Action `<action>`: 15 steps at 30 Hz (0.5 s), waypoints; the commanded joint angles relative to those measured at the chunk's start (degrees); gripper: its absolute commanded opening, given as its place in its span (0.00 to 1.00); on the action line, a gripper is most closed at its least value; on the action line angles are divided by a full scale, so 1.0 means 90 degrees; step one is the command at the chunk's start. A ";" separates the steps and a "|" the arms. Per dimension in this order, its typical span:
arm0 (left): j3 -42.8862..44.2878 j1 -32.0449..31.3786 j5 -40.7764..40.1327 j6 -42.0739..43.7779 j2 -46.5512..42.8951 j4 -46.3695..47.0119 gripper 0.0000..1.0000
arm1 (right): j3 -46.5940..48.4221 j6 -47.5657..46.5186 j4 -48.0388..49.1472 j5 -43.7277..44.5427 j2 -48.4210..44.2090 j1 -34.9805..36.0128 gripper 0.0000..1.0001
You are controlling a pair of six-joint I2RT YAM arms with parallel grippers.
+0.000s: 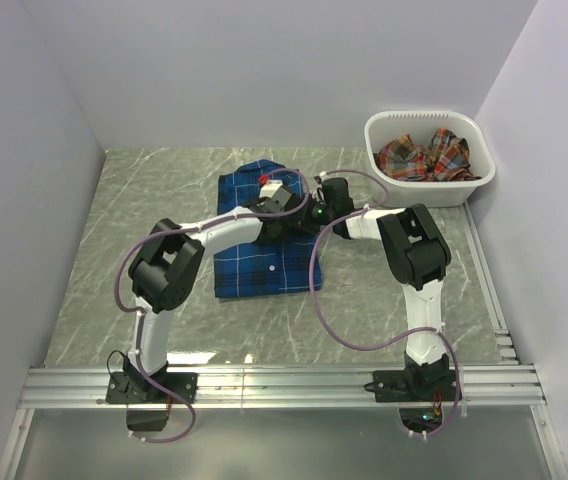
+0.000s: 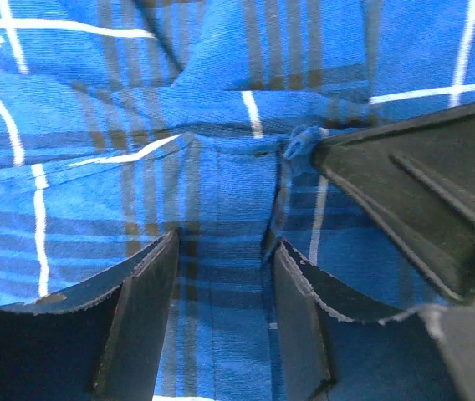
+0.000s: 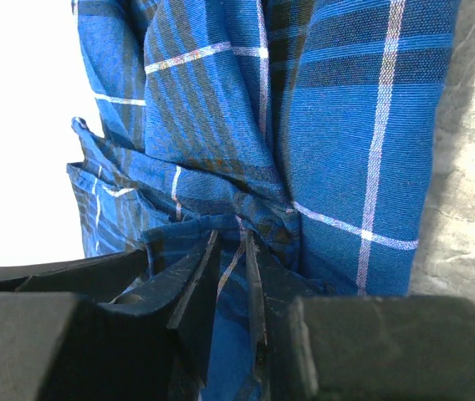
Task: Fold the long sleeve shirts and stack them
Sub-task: Fold the shirt
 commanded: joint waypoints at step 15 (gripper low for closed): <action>-0.0499 0.0126 -0.1664 -0.1104 -0.0960 -0.0279 0.53 | -0.0076 -0.0150 -0.0066 0.0211 -0.0024 -0.0039 0.27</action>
